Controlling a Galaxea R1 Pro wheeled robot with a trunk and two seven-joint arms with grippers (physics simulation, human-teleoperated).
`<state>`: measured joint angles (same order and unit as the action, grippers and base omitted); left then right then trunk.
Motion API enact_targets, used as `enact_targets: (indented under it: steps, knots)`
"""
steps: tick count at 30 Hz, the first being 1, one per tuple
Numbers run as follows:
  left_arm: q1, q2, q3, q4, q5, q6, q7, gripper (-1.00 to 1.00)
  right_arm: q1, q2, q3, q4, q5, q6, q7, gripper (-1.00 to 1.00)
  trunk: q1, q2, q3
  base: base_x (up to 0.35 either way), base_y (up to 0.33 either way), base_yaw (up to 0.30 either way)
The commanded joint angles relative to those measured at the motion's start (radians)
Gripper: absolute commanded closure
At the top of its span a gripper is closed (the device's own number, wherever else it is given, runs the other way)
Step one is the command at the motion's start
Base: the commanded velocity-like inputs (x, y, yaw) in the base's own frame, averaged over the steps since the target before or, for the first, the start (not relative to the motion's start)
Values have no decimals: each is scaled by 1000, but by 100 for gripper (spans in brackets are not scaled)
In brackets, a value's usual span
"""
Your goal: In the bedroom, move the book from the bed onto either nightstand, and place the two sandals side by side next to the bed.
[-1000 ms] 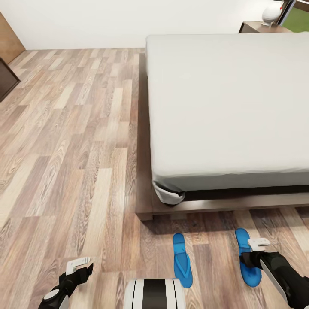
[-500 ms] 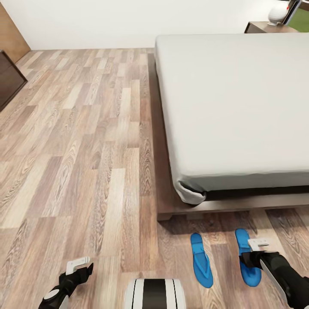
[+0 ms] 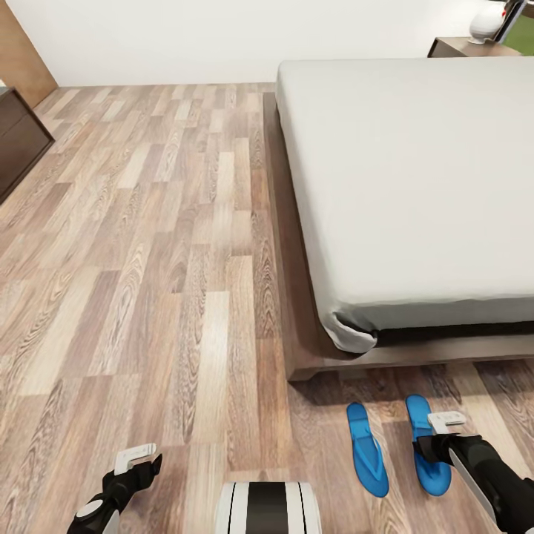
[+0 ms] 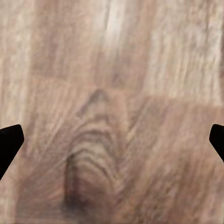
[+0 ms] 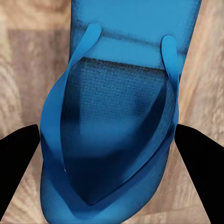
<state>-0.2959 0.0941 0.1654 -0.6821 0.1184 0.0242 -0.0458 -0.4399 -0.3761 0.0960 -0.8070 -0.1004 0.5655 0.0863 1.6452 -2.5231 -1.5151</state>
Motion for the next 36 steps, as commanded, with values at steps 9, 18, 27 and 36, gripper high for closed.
enact_targets:
  steps: [9,18,27,36]
  knots:
    - [0,-1,2,0,10,3,-5,-100,0,2,4,-1,-10,4,-3,100,0,0,-1,82,1,0]
    - [0,-2,2,-1,9,1,-4,-100,0,2,4,-1,-10,5,-3,100,0,0,-1,5,0,0]
    - [0,-2,1,-2,9,2,-4,-100,0,2,3,-1,-10,5,-3,100,3,-2,-24,0,0,0]
    - [0,-2,1,-1,9,2,-3,-100,0,2,4,-1,-10,5,-3,100,7,-4,-59,0,0,0]
